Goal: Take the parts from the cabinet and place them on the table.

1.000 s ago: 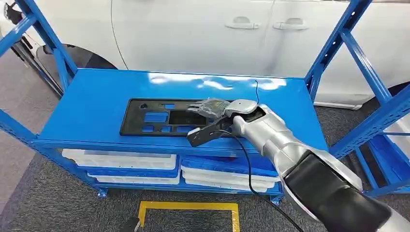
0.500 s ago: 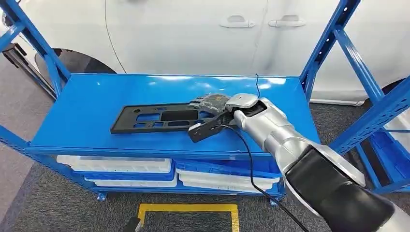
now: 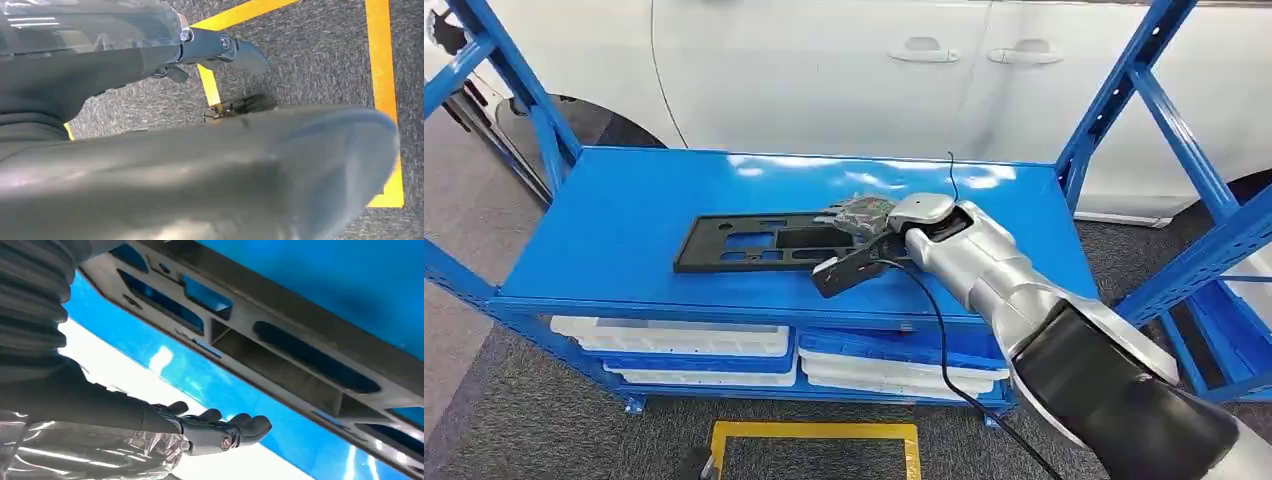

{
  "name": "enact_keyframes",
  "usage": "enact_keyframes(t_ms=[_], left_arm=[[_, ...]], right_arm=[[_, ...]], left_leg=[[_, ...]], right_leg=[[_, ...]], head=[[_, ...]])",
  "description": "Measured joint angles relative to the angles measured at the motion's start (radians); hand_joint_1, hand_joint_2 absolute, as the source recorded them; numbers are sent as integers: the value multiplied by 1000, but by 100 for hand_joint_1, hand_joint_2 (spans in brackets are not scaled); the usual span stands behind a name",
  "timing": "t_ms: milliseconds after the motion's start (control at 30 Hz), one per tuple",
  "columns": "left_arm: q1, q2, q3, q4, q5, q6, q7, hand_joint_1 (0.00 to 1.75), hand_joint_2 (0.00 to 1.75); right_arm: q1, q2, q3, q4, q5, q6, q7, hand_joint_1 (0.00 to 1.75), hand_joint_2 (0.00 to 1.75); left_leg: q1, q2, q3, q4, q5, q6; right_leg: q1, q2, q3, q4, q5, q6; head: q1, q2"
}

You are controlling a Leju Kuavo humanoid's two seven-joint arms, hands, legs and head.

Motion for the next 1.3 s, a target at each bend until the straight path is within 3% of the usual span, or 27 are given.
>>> enact_keyframes(t_ms=[33, 67, 167, 233, 300, 367, 400, 433, 467, 533, 567, 600, 700, 767, 800, 867, 900, 933, 967, 1033, 1067, 1100, 1133, 1200, 1233, 1267, 1300], left_arm=[[0, 0, 0, 0, 0, 0, -2, 0, 0], [-1, -2, 0, 0, 0, 0, -4, 0, 0], [-3, -3, 0, 0, 0, 0, -5, 0, 0], [-3, -2, 0, 0, 0, 1, -5, 0, 0], [0, -2, 0, 0, 0, 2, -4, 0, 0], [2, -2, 1, 0, 2, 3, -4, 0, 0], [4, -2, 1, 0, 3, 3, -3, 0, 0], [8, -2, 1, 0, 3, 3, -3, 0, 0], [11, -2, 1, 0, 3, 3, -3, 0, 0], [11, -1, 2, 0, 3, 3, -5, 0, 0], [10, -1, 1, 0, 3, 3, -7, 0, 0], [9, -1, 1, 0, 3, 3, -9, 0, 0], [11, -1, 1, 0, 3, 5, -13, 0, 0], [8, -3, 1, 0, 3, 5, -16, 0, 0], [6, -3, 1, 0, 2, 5, -16, 0, 0], [6, -3, 1, 0, -2, 5, -16, 0, 0], [6, -3, 1, 0, -6, 5, -16, 0, 0], [6, -3, 0, 0, -8, 4, -16, 0, 0], [5, -3, 0, 0, -10, 3, -15, 0, 0], [4, -6, -1, 0, -13, 3, -13, 0, 0], [2, -8, -2, 0, -16, 3, -13, 0, 0], [1, -9, -2, 0, -17, 3, -13, 0, 0], [-1, -9, -2, 0, -18, 3, -13, 0, 0], [-1, -11, -3, 0, -18, 3, -12, 0, 0], [-3, -11, -4, 0, -18, 3, -12, 0, 0], [-3, -11, -5, 0, -18, 3, -12, 0, 0], [-3, -11, -6, 0, -18, 3, -12, 0, 0]], right_arm=[[0, 0, 1, 0, -2, -9, 3, 0, 175], [3, 0, 5, 0, -2, -30, 16, 0, 175], [39, 5, 15, 3, -3, -91, 55, 0, 175], [64, 9, 20, 7, -3, -108, 72, 0, 175], [80, 18, 22, 12, -5, -117, 77, 0, 175], [101, 25, 24, 16, -7, -125, 87, 0, 175], [112, 25, 25, 19, -7, -127, 90, 0, 175], [114, 26, 25, 21, -9, -134, 95, 0, 175], [114, 28, 25, 22, -10, -143, 104, 0, 175], [117, 34, 25, 24, 0, -167, 137, 0, 175], [120, 38, 26, 26, 6, -180, 156, 0, 175], [122, 39, 27, 27, 12, -193, 172, 0, 175], [133, 47, 29, 32, 23, -232, 207, 0, 175], [138, 50, 29, 35, 27, -258, 236, 0, 175], [142, 50, 29, 39, 29, -272, 251, 0, 175], [151, 52, 29, 45, 31, -301, 280, 3, 175], [154, 53, 29, 48, 32, -313, 293, 24, 175], [157, 54, 29, 51, 33, -324, 303, 24, 175], [159, 55, 28, 53, 34, -333, 312, 24, 175], [159, 59, 25, 56, 37, -348, 320, 24, 175], [158, 59, 21, 58, 40, -352, 322, 24, 175], [158, 60, 19, 58, 40, -353, 323, 24, 175], [158, 64, 17, 60, 40, -357, 323, 24, 175], [158, 65, 14, 63, 42, -357, 323, 24, 175], [158, 66, 10, 66, 43, -358, 323, 24, 175], [158, 69, 8, 67, 43, -358, 323, 124, 175], [158, 70, 8, 68, 44, -358, 323, 145, 175]], left_leg=[[0, 0, 1, 2, -2, -2], [-4, 0, -1, 4, -4, -7], [-4, 0, 0, 1, -6, -22], [-5, -1, -4, 4, -13, -32], [-2, 0, -40, 96, -73, -43], [1, 0, -121, 268, -147, -51], [2, 0, -148, 320, -157, -54], [3, 0, -149, 315, -139, -56], [4, 0, -127, 265, -104, -56], [6, 1, -35, 80, -14, -54], [7, 0, -4, 9, -9, -50], [1, -1, 2, 4, -10, -39], [-1, -2, 1, 7, -8, -23], [5, 1, 7, -6, 0, -9], [5, 1, 5, -5, 1, -2], [2, 2, 3, -5, 0, 1], [2, 3, 3, -5, 0, 1], [1, 3, 3, -4, 0, 1], [1, 2, 4, -4, 0, 1], [1, 1, 4, -2, 0, 0], [0, 1, 4, -1, 0, -2], [-3, 1, 3, 1, 0, -5], [-5, 0, 0, 1, 1, -14], [-2, 1, 2, -3, 1, -23], [-5, 1, 3, -2, 0, -32], [-1, 2, -3, 13, -12, -36], [-1, 2, -22, 56, -46, -41]], right_leg=[[1, -2, 56, -109, 44, -7], [6, -3, 79, -160, 36, -13], [13, -1, 78, -160, 39, -23], [0, -4, 86, -174, 47, -36], [0, -3, 86, -177, 48, -44], [1, -2, 86, -177, 47, -47], [2, -2, 87, -176, 46, -47], [2, -2, 87, -175, 45, -46], [1, -1, 88, -174, 44, -44], [0, 1, 93, -169, 39, -39], [1, 2, 92, -166, 35, -34], [7, 5, 89, -162, 34, -29], [4, 5, 91, -167, 38, -13], [1, 3, 82, -143, 16, -3], [1, 2, 57, -89, -19, 0], [-1, 1, -26, 87, -99, 6], [-1, 1, -55, 147, -115, 7], [-1, 0, -62, 162, -109, 7], [-1, 0, -45, 127, -81, 5], [0, -1, 49, -54, 5, -7], [3, -3, 98, -143, 29, -16], [7, -4, 103, -165, 19, -18], [10, -4, 101, -165, 25, -19], [14, -1, 101, -164, 24, -24], [4, 0, 105, -176, 32, -34], [2, -2, 110, -182, 36, -37], [1, -3, 110, -183, 37, -43]], head=[[0, 0], [0, 0], [0, 0], [0, 0], [0, 0], [0, 0], [0, 0], [0, 0], [0, 0], [0, 0], [0, 0], [0, 0], [0, 0], [0, 0], [0, 0], [0, 0], [0, 0], [0, 0], [0, 0], [0, 0], [0, 0], [0, 0], [0, 0], [0, 0], [0, 0], [0, 0], [0, 0]])
